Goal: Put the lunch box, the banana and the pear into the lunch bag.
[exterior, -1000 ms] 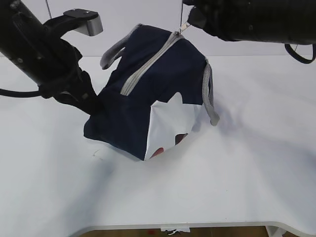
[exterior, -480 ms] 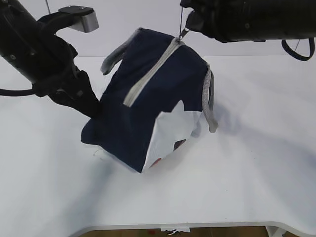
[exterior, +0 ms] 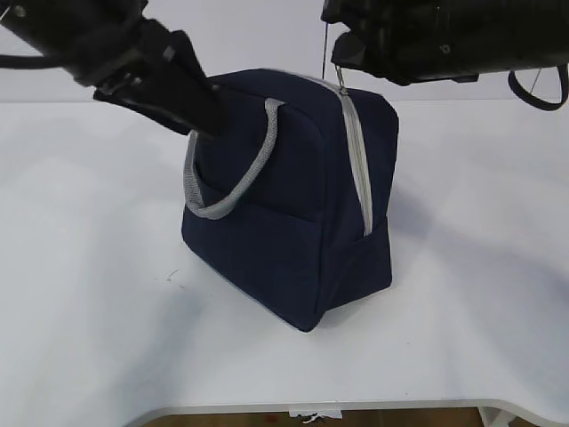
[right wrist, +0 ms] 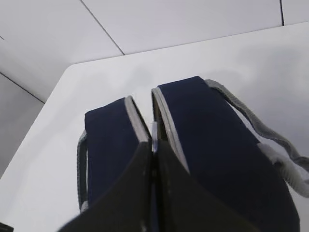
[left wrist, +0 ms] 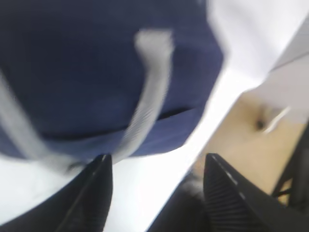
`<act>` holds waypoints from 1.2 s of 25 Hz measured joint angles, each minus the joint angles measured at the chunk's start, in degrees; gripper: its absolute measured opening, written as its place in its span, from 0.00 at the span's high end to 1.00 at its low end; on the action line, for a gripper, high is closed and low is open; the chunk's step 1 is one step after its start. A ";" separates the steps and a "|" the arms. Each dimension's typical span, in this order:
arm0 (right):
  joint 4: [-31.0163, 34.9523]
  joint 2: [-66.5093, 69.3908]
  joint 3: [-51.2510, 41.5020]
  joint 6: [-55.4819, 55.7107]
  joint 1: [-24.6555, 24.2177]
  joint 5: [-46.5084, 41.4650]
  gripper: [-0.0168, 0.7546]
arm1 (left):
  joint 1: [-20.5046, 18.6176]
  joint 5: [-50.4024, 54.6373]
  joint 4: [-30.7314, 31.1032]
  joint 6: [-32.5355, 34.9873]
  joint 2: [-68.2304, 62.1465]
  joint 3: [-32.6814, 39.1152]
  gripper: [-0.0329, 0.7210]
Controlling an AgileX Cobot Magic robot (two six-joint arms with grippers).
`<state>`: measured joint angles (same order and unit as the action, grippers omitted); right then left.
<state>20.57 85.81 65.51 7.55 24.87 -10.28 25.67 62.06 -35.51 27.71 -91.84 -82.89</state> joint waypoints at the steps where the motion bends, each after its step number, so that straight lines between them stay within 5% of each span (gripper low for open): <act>1: 0.00 0.00 0.05 0.00 0.14 0.00 0.98 | 0.00 0.00 -1.67 -0.13 0.00 -0.09 0.36; 19: 0.26 0.03 3.97 -0.04 5.65 -6.31 0.98 | 0.00 7.83 -3.20 -5.65 0.00 -0.22 0.36; 30: 8.84 0.13 8.96 -0.13 6.08 -10.90 0.98 | 0.00 7.96 -3.20 -8.08 0.00 -0.35 0.36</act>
<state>29.41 85.94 74.47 7.42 30.95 -21.19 25.67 70.02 -38.71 19.63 -91.84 -83.24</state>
